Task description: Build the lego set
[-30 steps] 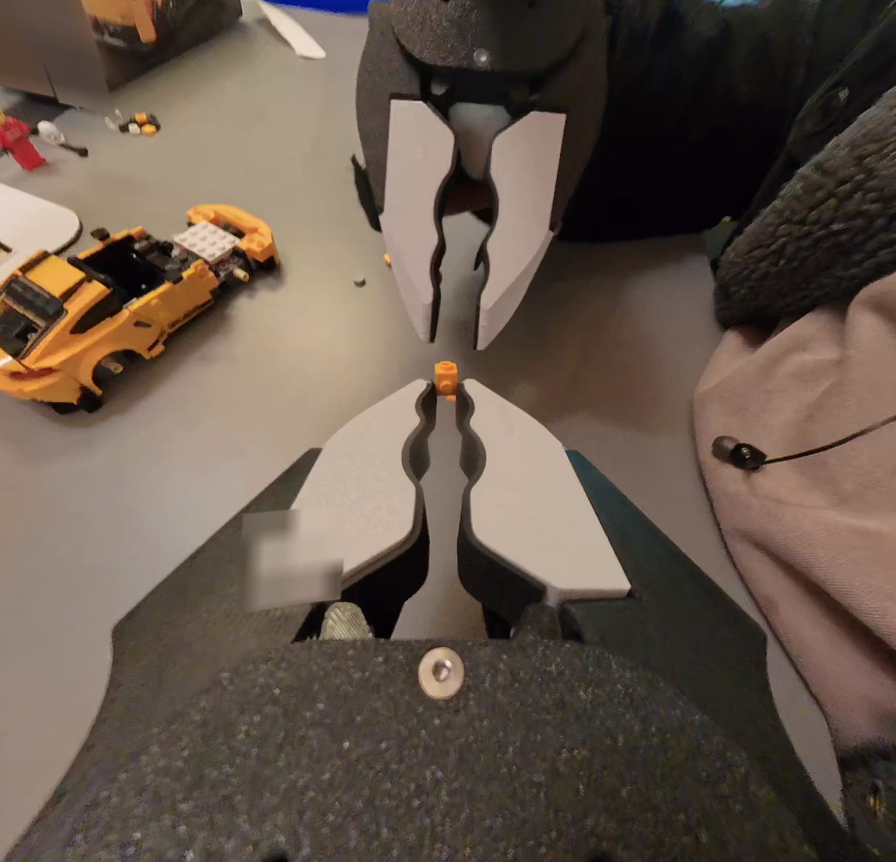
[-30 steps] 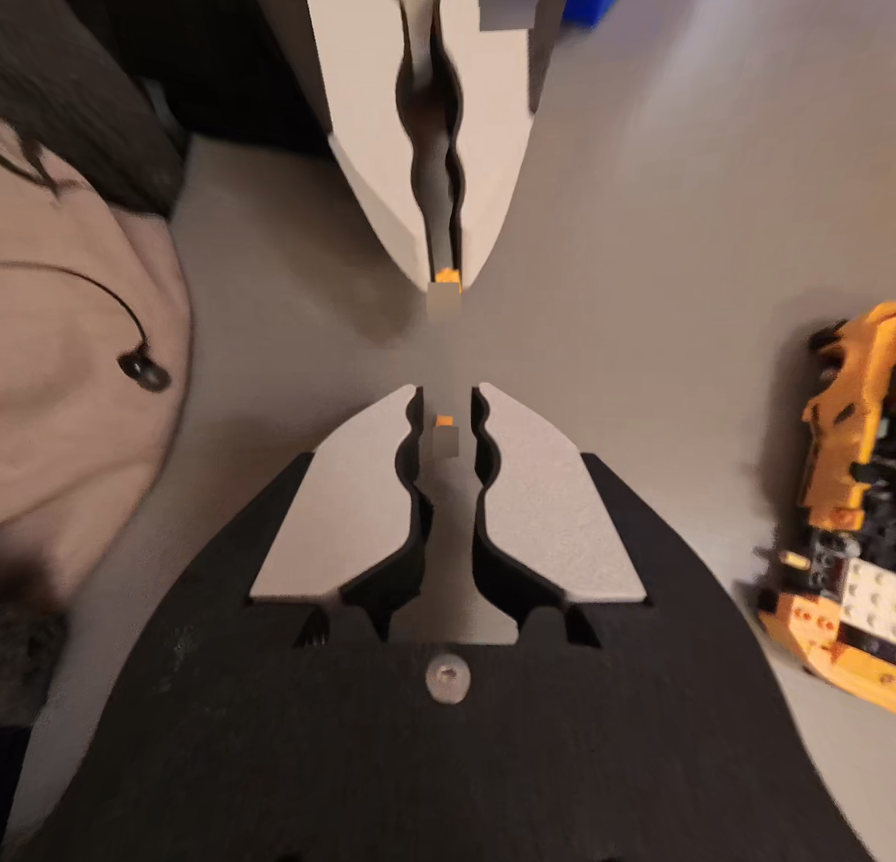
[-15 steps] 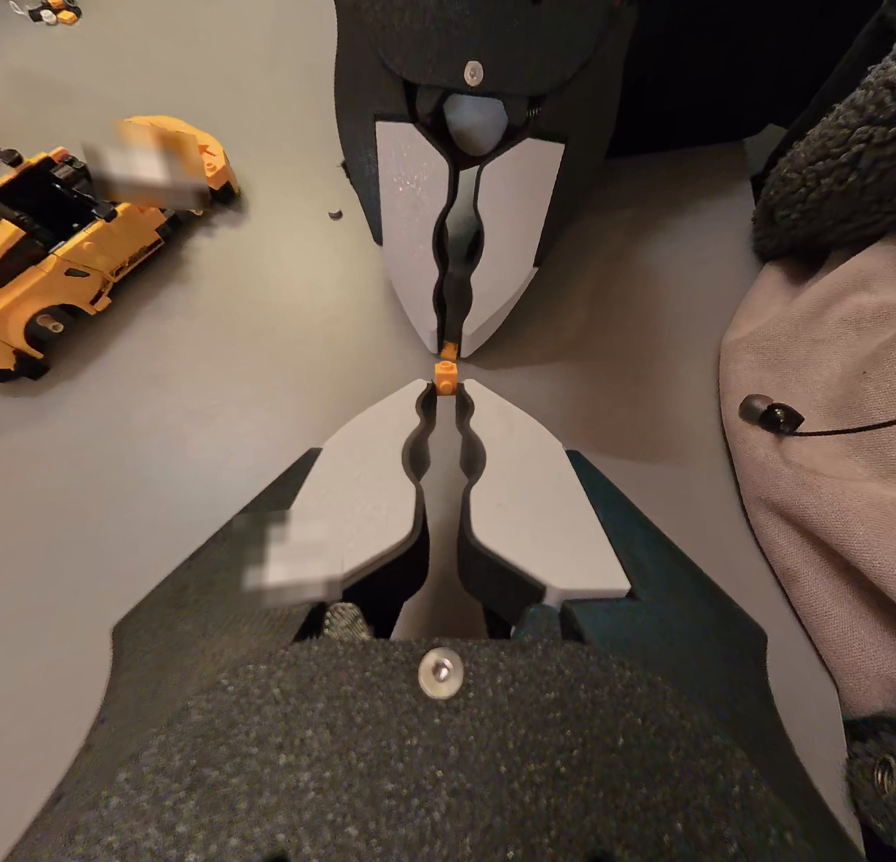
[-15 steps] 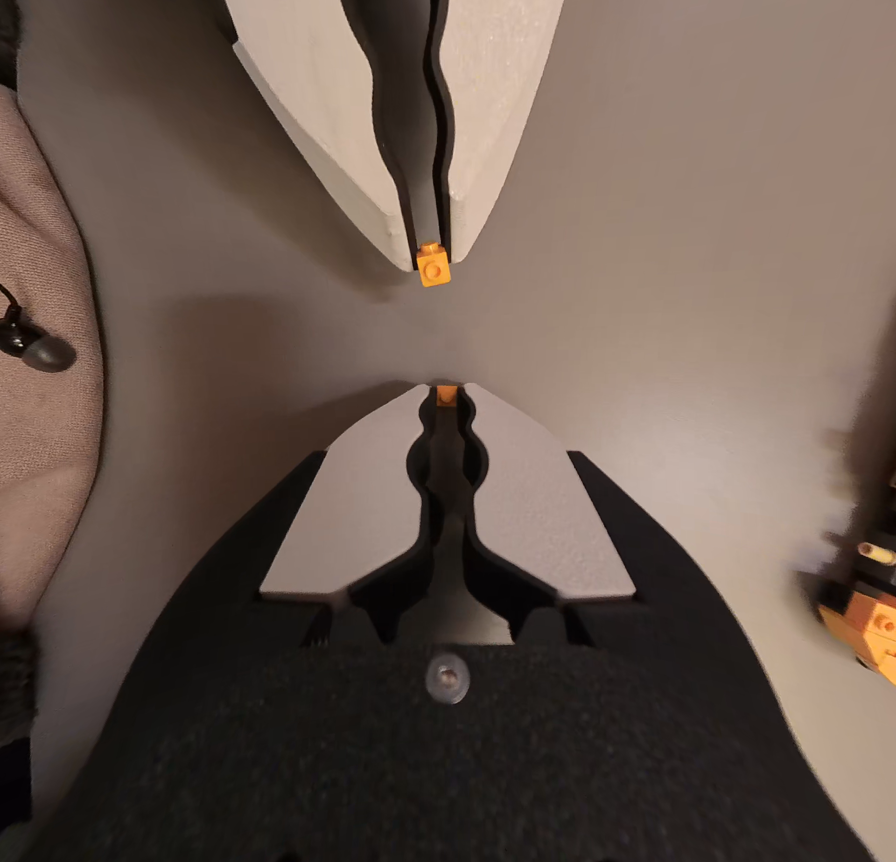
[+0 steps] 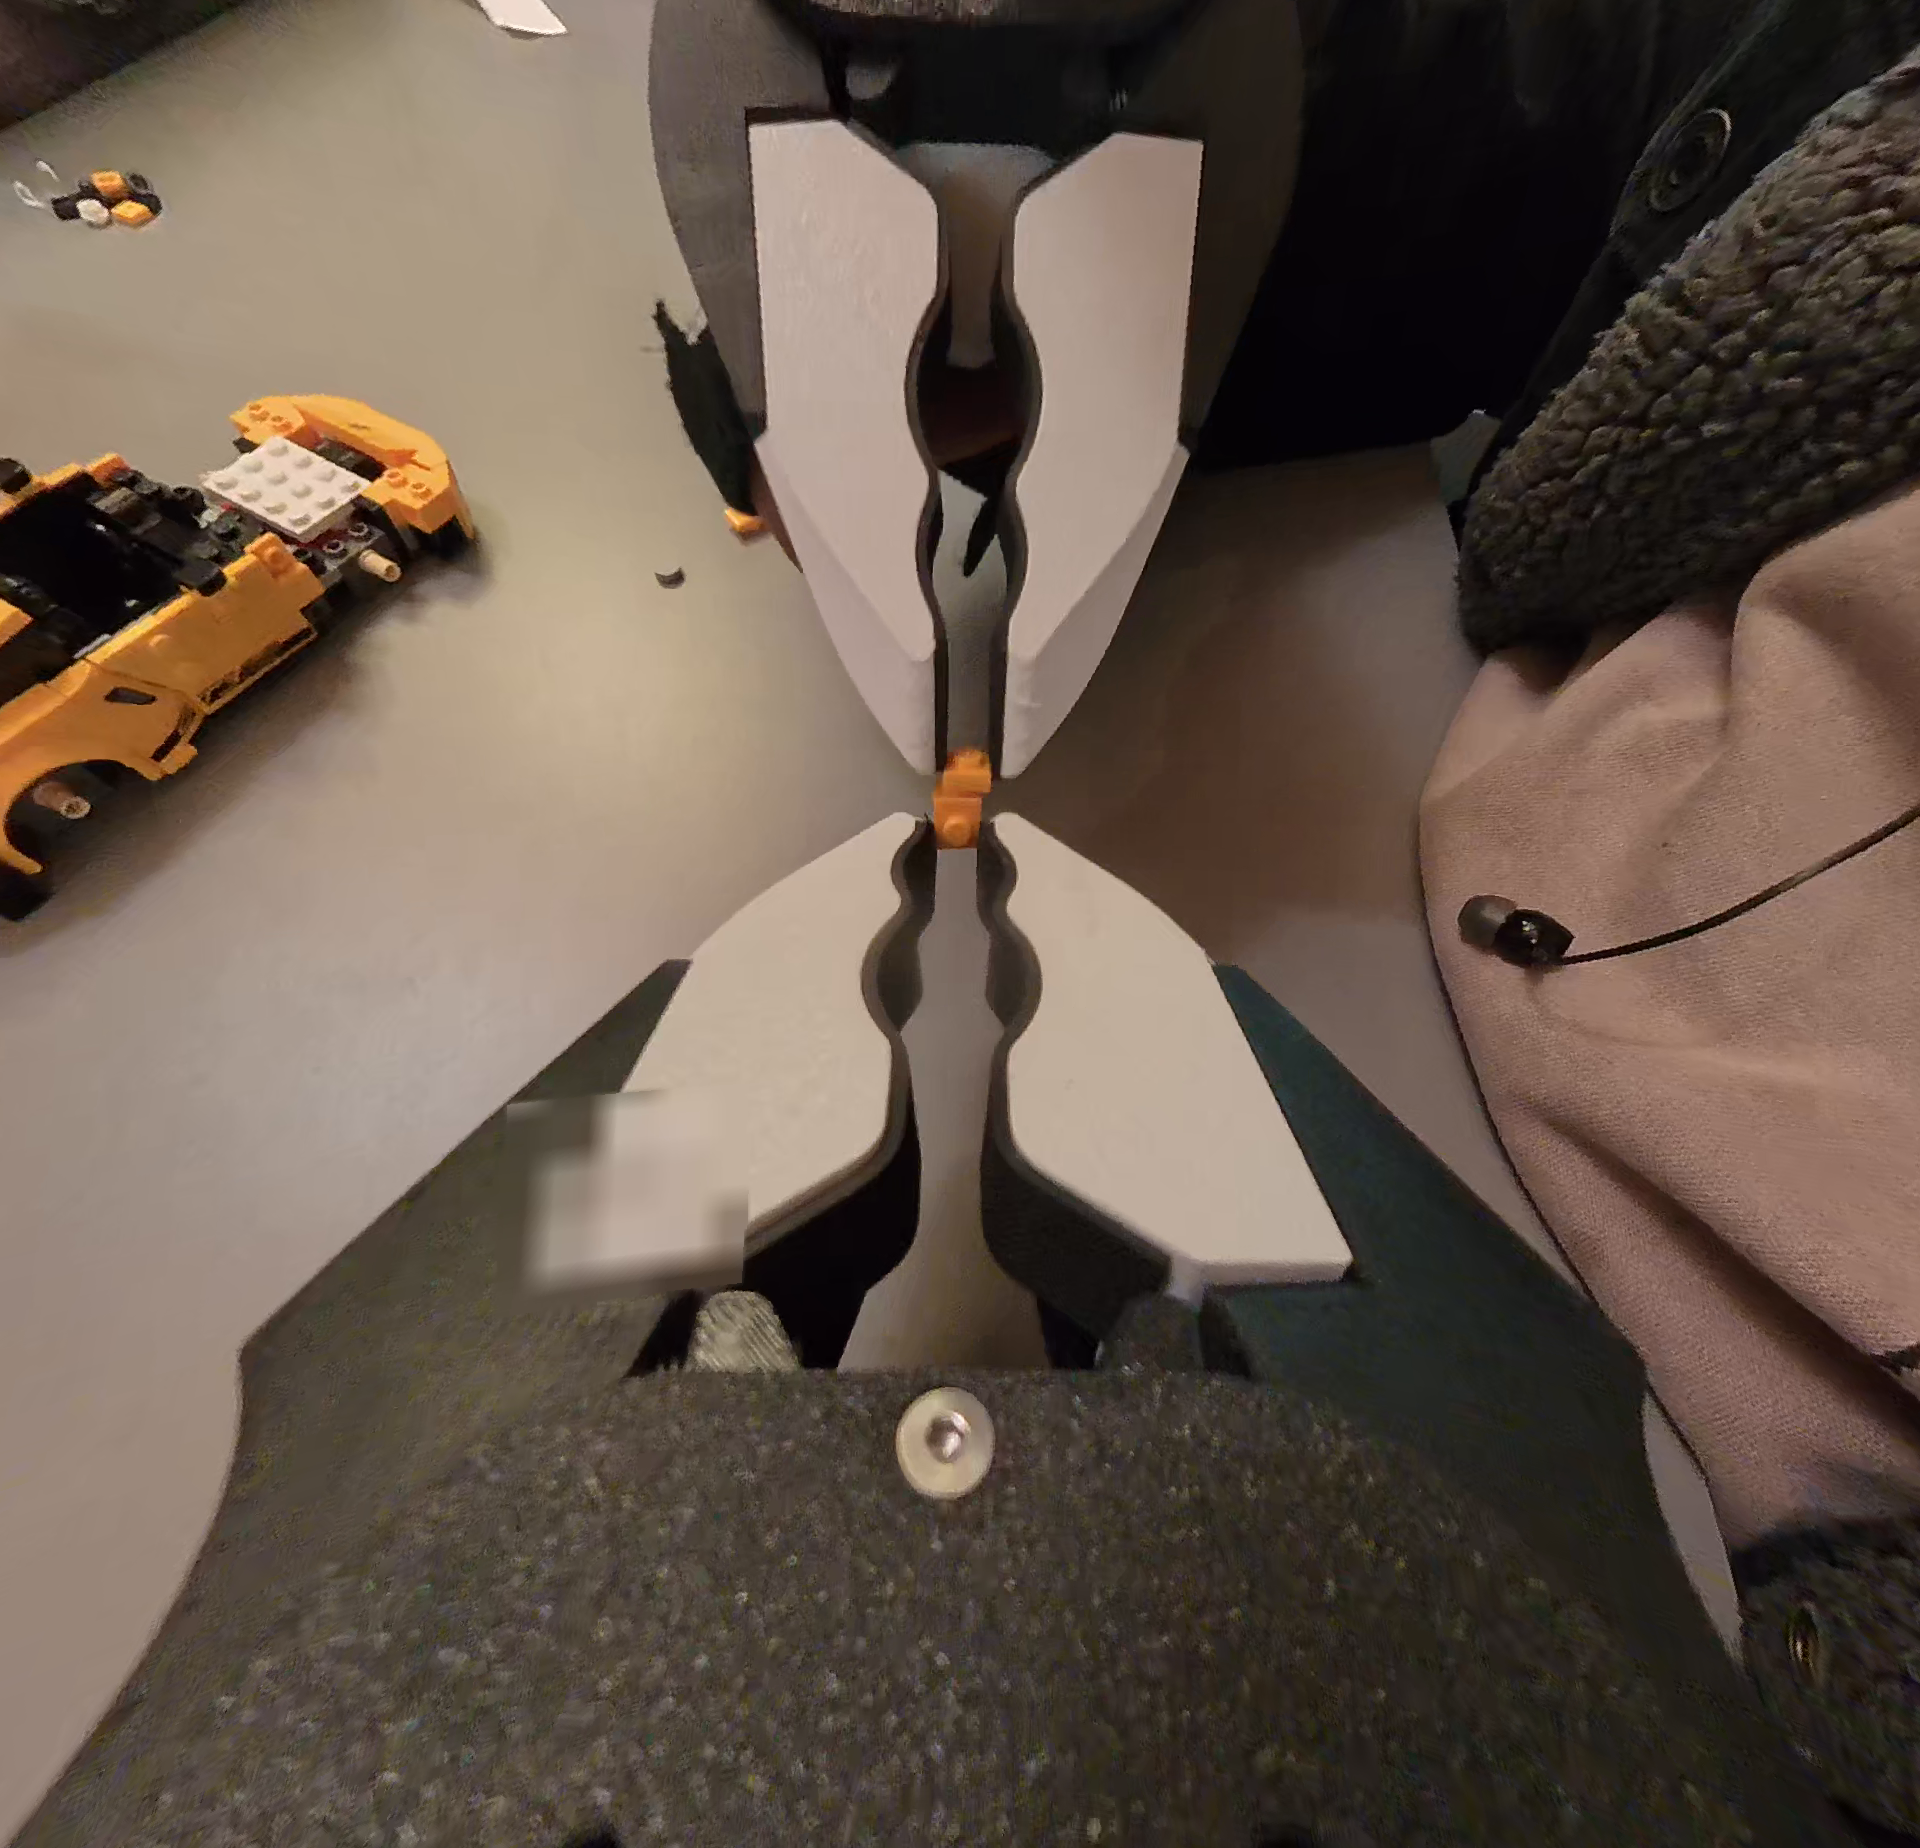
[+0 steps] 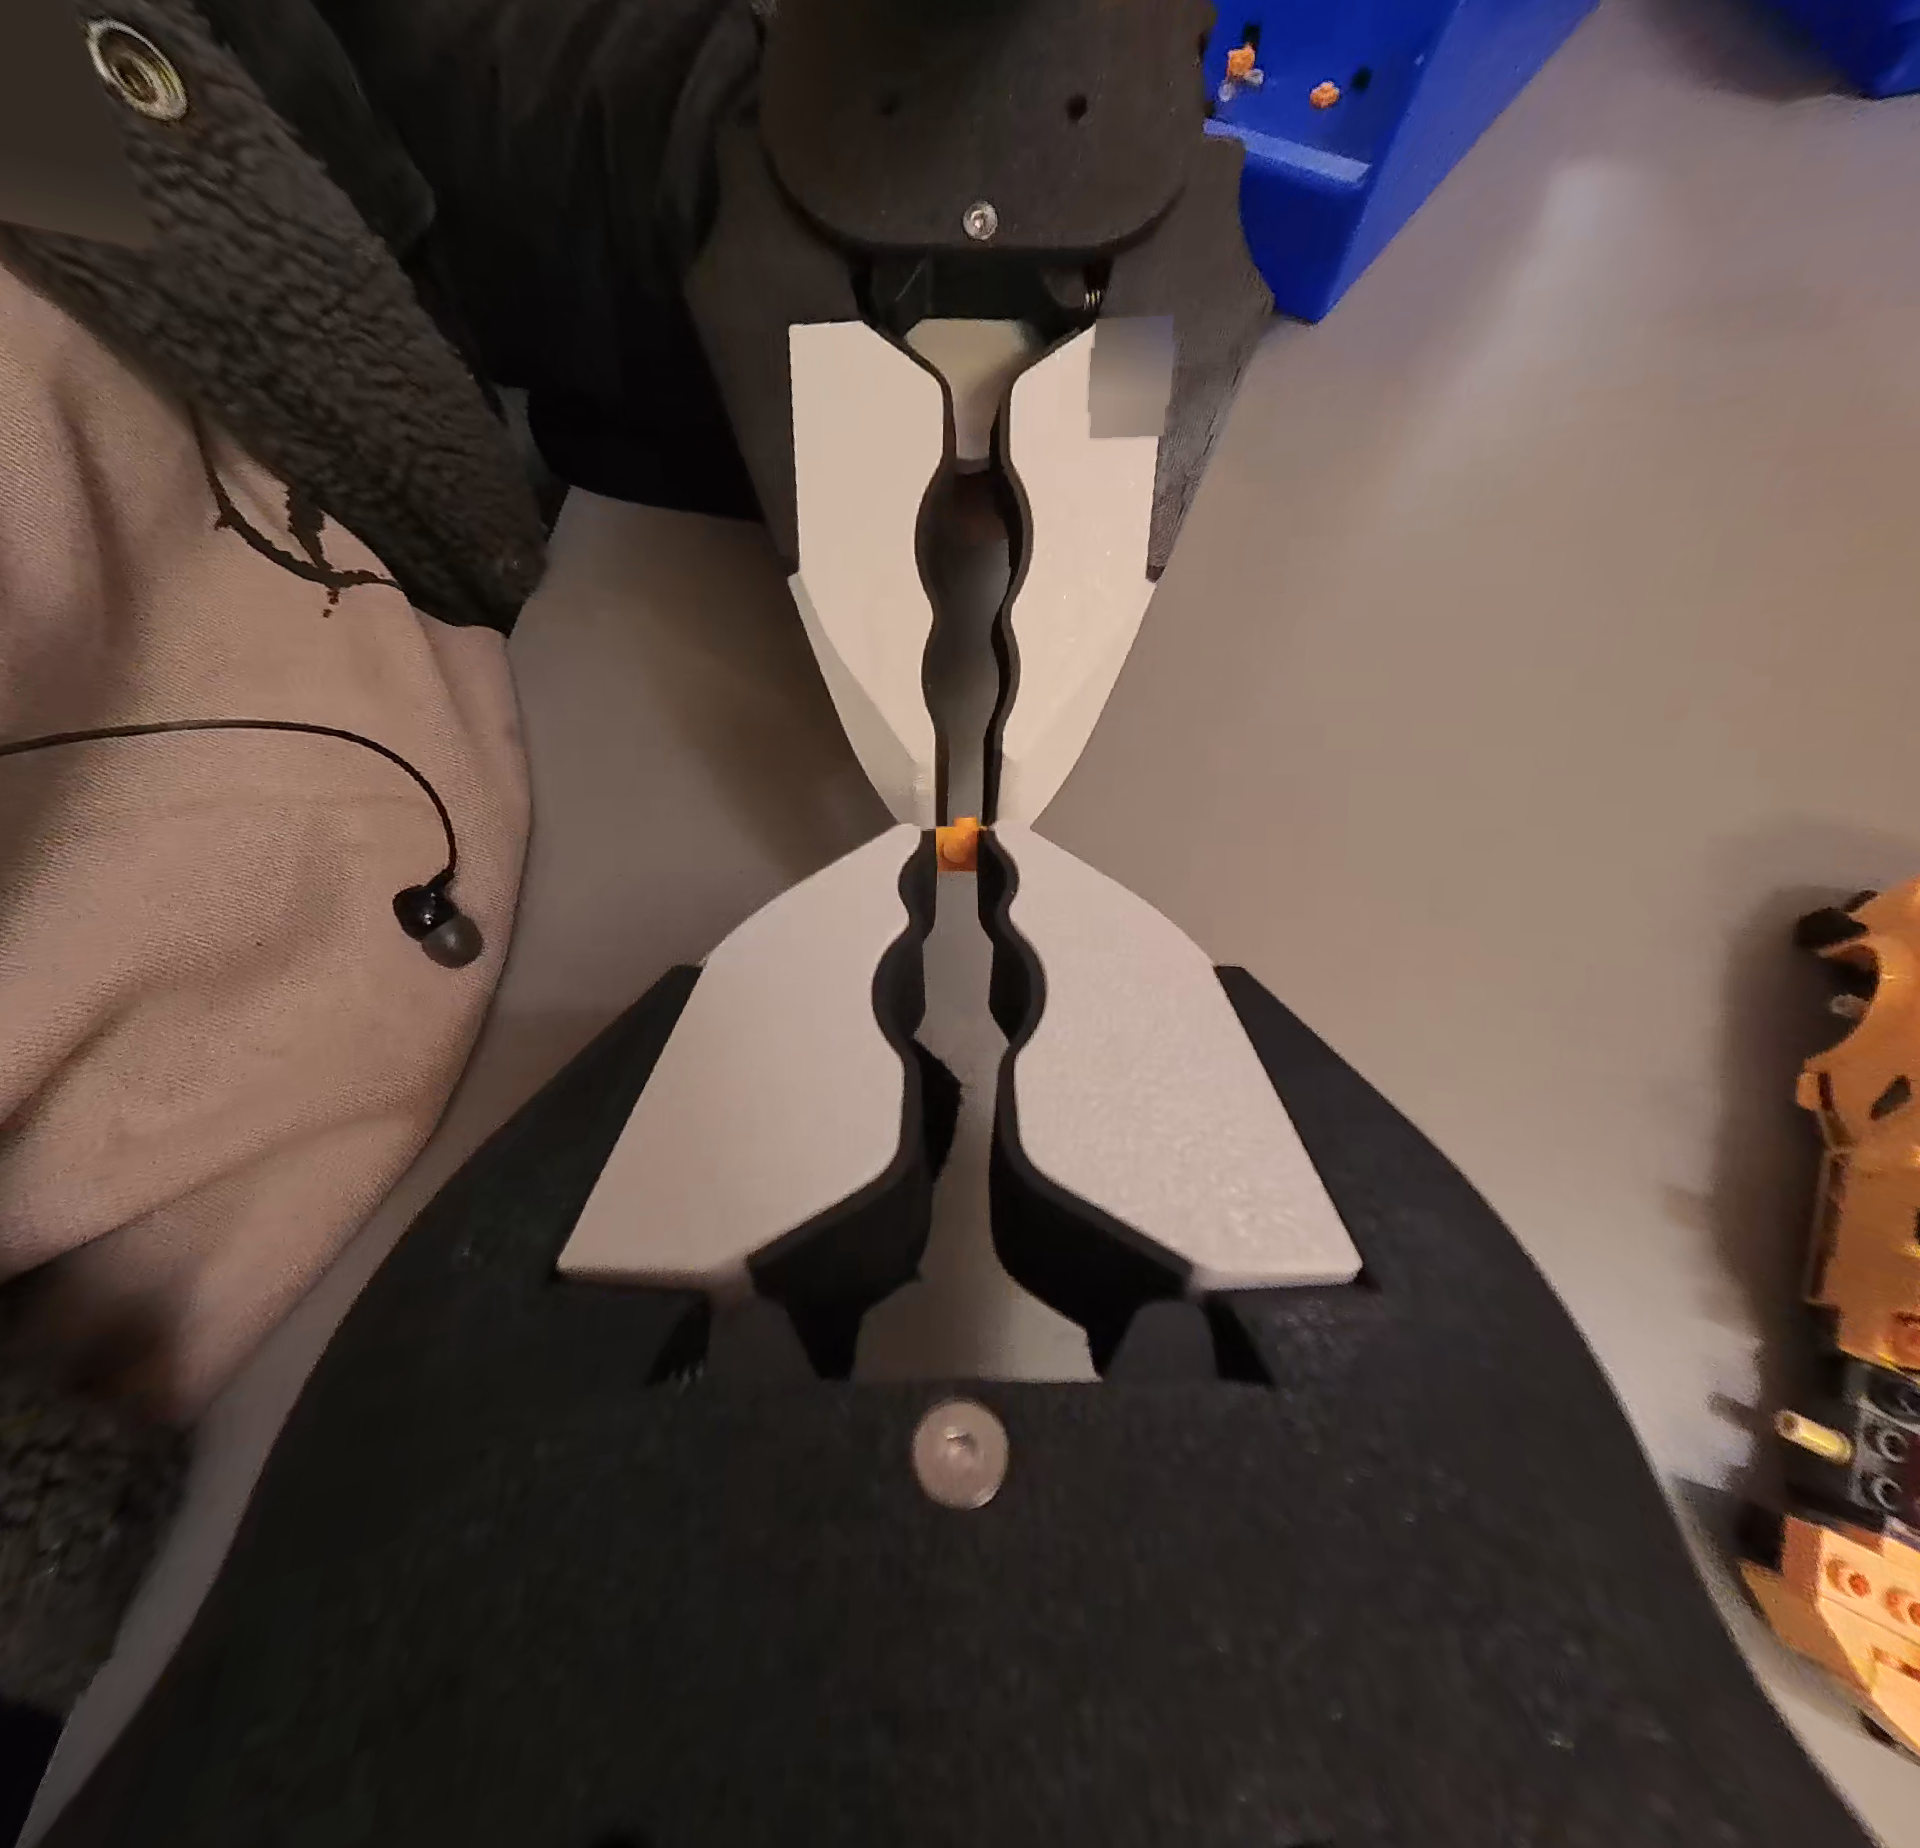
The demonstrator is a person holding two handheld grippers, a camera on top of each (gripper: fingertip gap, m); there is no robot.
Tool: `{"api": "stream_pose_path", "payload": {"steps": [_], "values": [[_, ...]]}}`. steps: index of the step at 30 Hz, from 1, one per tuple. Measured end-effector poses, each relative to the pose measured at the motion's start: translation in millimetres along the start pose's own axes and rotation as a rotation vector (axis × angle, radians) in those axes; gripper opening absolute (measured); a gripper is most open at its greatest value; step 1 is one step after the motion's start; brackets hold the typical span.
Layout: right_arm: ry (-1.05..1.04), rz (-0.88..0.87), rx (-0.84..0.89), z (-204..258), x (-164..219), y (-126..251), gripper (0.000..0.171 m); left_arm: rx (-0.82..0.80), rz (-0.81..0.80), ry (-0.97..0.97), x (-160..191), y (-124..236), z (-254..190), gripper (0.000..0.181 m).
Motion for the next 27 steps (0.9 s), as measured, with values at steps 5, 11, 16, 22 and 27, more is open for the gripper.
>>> {"api": "stream_pose_path", "payload": {"steps": [5, 11, 16, 22, 27], "values": [[-0.011, 0.002, -0.020, 2.1, 0.0, 0.1, 0.007, 0.008, -0.002, -0.021, -0.7, -0.8, -3.7, 0.008], [0.015, -0.031, -0.062, 8.7, -3.4, 4.0, 0.007, 0.063, -0.048, -0.015, -5.3, 1.7, -9.3, 0.008], [-0.007, -0.135, -0.090, 9.2, -14.1, 13.6, 0.007, 0.089, -0.149, 0.019, -16.7, 9.4, -9.7, 0.007], [-0.018, -0.202, -0.115, 10.9, -21.6, 19.5, 0.007, 0.105, -0.214, 0.026, -24.3, 15.5, -11.4, 0.008], [-0.026, -0.261, -0.141, 12.9, -27.7, 24.2, 0.007, 0.113, -0.270, 0.030, -31.0, 20.4, -13.7, 0.007]]}}
Point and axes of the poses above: each gripper's, where its closed fingertips meet, y back along the fingers, x out of its underside, z = x × y across the jaws, the point moved 4 cm from there along y, back along the fingers, and after that the axes turned 3 degrees about -x, right-handed, at the moved point
